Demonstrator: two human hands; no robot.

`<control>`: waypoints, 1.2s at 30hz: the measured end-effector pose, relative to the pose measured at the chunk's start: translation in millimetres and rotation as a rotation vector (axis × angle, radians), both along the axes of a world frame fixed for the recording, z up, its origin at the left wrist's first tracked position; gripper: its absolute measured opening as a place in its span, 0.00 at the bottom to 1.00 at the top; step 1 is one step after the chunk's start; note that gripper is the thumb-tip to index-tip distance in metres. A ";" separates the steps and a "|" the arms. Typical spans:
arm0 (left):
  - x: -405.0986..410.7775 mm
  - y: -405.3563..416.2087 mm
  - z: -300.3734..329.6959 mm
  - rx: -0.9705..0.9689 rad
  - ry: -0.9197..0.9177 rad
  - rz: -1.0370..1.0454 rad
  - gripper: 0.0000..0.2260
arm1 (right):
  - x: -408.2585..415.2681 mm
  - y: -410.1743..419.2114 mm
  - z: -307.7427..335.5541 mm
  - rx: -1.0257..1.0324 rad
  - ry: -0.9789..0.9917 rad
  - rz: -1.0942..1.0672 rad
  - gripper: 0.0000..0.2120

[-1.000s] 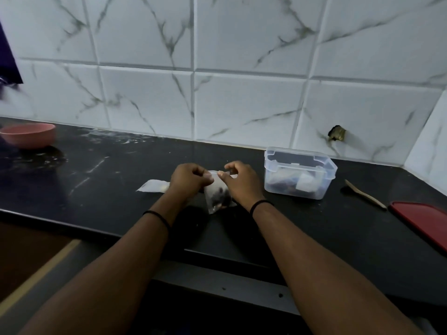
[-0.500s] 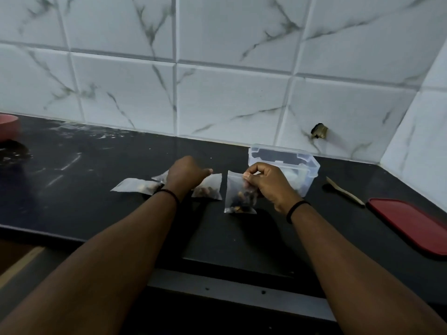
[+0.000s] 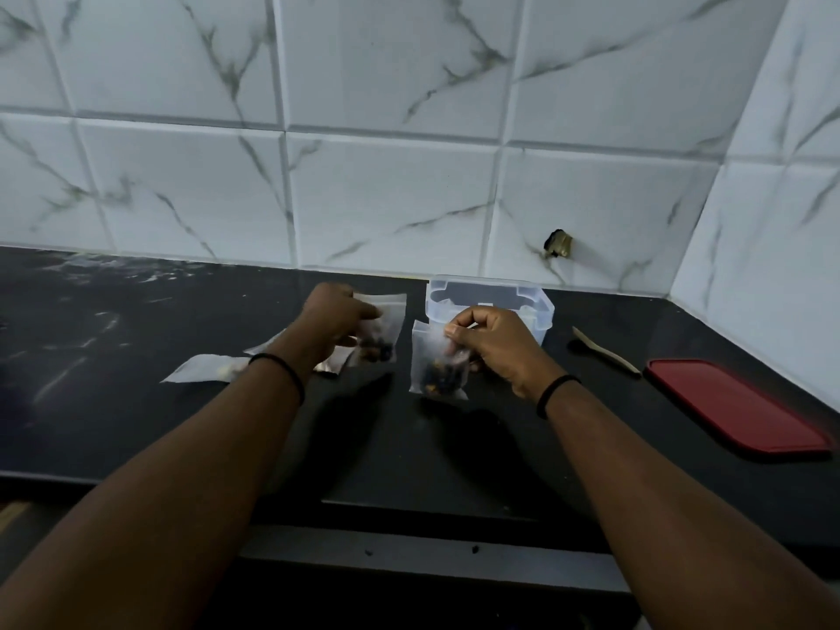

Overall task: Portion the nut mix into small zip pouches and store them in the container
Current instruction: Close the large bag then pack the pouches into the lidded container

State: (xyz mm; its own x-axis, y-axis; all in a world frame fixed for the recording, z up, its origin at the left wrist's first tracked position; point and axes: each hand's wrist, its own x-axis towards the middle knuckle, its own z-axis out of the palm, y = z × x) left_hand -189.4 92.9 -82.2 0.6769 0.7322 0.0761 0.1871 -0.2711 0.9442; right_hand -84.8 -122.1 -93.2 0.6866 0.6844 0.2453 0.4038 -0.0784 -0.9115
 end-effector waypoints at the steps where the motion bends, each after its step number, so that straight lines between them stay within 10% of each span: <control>1: -1.0 -4.9 5.0 -0.020 -0.039 -0.035 0.07 | 0.7 -3.5 3.7 0.009 -0.001 -0.002 0.05; 13: 50.7 -62.4 86.4 0.088 -0.280 -0.250 0.08 | 77.0 -42.4 88.6 0.219 -0.129 -0.293 0.06; 22: 129.3 -54.5 74.4 0.074 0.069 -0.250 0.03 | 141.5 4.0 67.7 -0.226 -0.204 -0.266 0.06; 26: 154.6 -45.7 50.9 0.430 0.323 -0.244 0.04 | 155.9 24.5 53.7 -0.617 -0.519 -0.222 0.07; 31: 165.3 -52.3 37.3 0.988 0.439 -0.219 0.10 | 153.7 33.0 40.3 -0.641 -0.934 -0.371 0.04; 36: 159.5 -51.1 34.0 1.221 0.323 -0.268 0.10 | 146.2 28.5 41.0 -0.564 -0.882 -0.249 0.04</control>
